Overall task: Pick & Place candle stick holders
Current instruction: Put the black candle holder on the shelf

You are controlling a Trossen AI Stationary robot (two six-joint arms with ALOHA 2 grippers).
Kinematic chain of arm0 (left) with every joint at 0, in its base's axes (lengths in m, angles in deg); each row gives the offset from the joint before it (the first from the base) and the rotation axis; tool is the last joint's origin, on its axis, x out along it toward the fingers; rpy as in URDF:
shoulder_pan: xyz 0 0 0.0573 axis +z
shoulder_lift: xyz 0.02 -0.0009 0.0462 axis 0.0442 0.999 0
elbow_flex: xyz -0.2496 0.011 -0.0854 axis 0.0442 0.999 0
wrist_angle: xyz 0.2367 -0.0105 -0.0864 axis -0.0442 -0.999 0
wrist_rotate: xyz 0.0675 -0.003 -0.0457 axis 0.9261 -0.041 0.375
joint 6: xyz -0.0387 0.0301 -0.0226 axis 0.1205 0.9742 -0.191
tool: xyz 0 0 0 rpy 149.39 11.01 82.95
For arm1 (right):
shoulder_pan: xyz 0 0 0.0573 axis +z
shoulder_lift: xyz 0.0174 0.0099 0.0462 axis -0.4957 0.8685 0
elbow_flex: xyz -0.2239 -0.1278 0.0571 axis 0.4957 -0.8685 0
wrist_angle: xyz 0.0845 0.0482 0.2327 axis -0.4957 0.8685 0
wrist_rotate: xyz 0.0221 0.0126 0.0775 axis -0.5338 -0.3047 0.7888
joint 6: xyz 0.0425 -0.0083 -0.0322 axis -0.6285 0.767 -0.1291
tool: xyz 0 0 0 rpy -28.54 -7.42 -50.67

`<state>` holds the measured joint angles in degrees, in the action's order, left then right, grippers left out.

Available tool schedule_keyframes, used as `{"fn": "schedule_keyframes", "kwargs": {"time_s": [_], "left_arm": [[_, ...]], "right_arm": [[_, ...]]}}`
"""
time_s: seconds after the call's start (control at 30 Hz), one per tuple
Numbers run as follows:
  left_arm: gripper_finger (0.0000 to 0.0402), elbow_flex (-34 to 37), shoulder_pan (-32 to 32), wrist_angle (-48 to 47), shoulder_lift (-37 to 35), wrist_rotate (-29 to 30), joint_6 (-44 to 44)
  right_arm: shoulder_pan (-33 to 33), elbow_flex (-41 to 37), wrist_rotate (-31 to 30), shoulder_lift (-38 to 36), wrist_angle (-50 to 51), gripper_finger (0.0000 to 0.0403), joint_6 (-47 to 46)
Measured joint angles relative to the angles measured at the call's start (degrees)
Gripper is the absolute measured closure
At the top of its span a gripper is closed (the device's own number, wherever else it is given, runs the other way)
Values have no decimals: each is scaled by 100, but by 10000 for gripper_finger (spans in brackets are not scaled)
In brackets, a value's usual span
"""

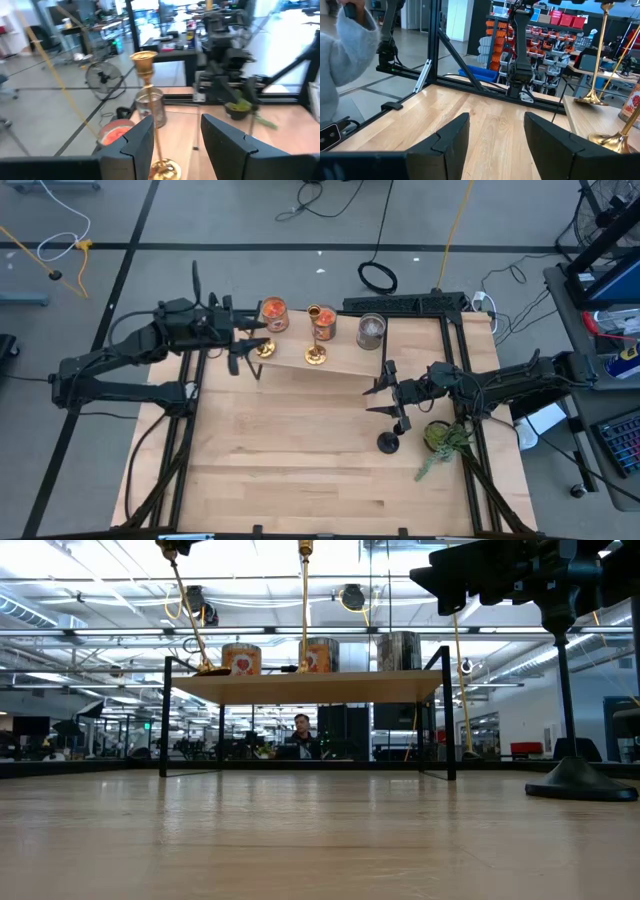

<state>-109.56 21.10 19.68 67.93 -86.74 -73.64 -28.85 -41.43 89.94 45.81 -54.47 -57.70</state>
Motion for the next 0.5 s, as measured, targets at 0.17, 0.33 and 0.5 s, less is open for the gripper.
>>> {"fn": "schedule_keyframes", "kwargs": {"time_s": [0.17,0.33,0.5], "left_arm": [[231,0,-2,-477,-237,-449,7],[231,0,-3,-1344,-354,-702,8],[231,4,-129,-1349,-300,-889,400]], "right_arm": [[0,0,0,0,-39,218,2],[-2,0,0,1,-121,218,19],[-4,0,-12,0,-785,218,326]]}}
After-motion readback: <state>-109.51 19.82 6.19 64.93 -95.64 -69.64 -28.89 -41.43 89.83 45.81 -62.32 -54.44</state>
